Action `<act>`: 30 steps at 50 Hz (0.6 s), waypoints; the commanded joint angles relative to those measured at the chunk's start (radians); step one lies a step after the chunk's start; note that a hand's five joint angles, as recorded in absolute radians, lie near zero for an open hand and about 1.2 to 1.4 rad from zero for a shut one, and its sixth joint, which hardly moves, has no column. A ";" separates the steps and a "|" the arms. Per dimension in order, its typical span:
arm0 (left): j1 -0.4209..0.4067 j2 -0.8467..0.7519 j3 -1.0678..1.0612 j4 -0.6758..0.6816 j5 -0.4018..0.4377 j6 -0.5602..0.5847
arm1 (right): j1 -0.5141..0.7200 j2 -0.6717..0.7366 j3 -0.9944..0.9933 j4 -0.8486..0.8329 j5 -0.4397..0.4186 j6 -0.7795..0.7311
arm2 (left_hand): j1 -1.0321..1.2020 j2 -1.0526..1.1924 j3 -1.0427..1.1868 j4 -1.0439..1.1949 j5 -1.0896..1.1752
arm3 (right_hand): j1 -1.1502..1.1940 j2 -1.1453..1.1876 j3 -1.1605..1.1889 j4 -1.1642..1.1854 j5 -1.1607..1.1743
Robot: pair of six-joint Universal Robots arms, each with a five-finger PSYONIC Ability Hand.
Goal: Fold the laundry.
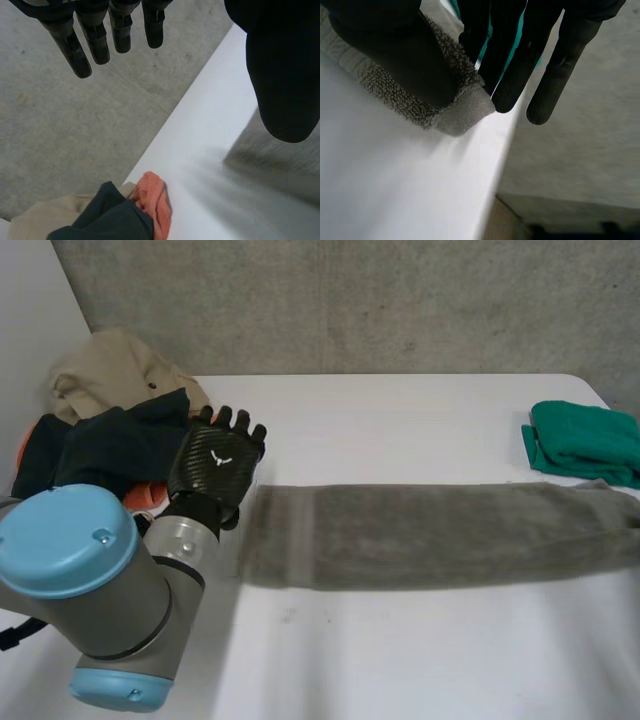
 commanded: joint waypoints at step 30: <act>0.007 0.072 -0.055 -0.031 0.002 -0.075 | 1.019 0.170 -0.235 -0.068 -0.227 0.086 | -0.021 -0.031 -0.037 -0.030 -0.051 | 0.170 0.098 0.077 0.071 0.112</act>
